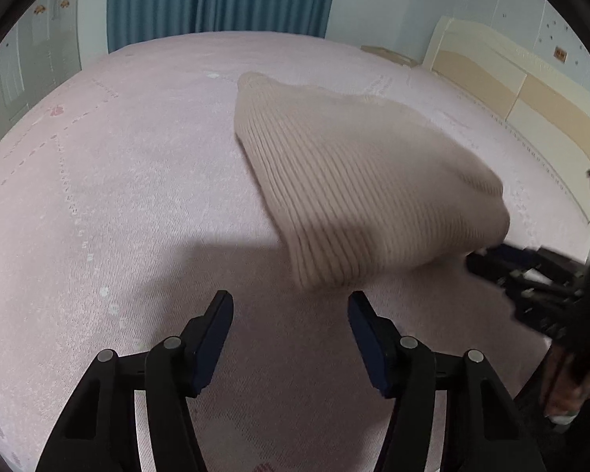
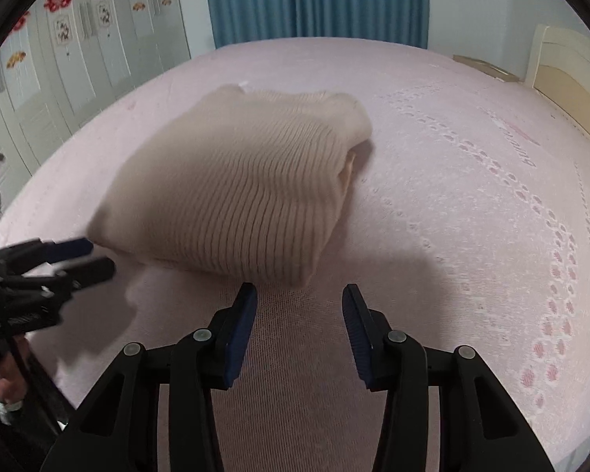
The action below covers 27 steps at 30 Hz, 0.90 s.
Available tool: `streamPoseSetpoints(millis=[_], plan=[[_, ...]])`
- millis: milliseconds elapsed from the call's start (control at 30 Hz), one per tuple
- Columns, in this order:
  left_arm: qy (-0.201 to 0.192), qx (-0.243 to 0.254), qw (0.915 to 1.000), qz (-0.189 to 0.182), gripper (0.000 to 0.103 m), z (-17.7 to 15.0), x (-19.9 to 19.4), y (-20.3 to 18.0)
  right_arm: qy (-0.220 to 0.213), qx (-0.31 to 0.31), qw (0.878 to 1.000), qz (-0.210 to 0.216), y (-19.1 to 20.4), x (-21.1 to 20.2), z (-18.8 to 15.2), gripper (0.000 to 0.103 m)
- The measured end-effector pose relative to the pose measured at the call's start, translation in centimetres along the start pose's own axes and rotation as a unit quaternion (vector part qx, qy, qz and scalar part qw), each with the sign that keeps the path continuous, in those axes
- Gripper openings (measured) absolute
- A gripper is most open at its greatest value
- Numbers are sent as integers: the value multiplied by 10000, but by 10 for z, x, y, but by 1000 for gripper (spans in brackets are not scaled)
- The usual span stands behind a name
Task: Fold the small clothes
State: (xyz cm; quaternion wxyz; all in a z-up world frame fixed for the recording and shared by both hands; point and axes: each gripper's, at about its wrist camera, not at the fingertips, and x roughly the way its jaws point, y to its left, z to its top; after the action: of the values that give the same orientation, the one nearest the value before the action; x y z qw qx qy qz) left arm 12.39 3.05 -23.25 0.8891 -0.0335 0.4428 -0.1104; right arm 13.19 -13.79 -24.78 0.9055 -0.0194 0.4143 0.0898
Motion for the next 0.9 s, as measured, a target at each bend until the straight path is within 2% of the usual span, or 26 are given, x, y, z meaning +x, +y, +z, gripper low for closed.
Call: streamPoseSetpoints(millis=[100,167,233,300,333,367,400,500,567,600,633,667,800,900], plan=[[-44,-214,9997,-116,56,3,2,7,-104,233,9997,-12,-6,8,2,44],[17,-322,9992,-218,44,9,10,7,-181,342,9992,97,-8,12,4,44],[59,-457,9982,-389,39,13,15,16,-200,359,9991,110,-6,14,5,42],[54,-537,9972,-527,32,13,13,16,-284,323,9989,161,-4,13,5,24],[49,-540,9969,-577,25,13,13,16,-360,266,9988,197,-2,11,5,6],[33,-513,9970,-581,18,13,12,16,-429,204,9988,120,1,10,4,6],[0,-475,9973,-554,15,13,11,15,-469,129,9988,10,3,9,4,6],[-31,-473,9977,-486,14,12,10,13,-322,291,9990,-52,-2,13,4,5],[57,-460,9981,-411,18,10,12,14,-257,242,9993,-105,-1,12,4,8],[107,-435,9983,-363,19,10,13,12,-156,150,9997,-123,1,12,4,13],[147,-408,9987,-280,23,11,13,13,-34,99,9999,-134,1,12,4,26],[153,-389,9988,-245,25,10,12,12,13,80,9999,-93,0,10,3,30],[150,-376,9988,-279,29,10,2,12,-214,187,9991,327,-7,-16,-5,35],[-45,-377,9983,-436,40,7,-14,15,-725,341,9968,66,-12,-41,-14,36]])
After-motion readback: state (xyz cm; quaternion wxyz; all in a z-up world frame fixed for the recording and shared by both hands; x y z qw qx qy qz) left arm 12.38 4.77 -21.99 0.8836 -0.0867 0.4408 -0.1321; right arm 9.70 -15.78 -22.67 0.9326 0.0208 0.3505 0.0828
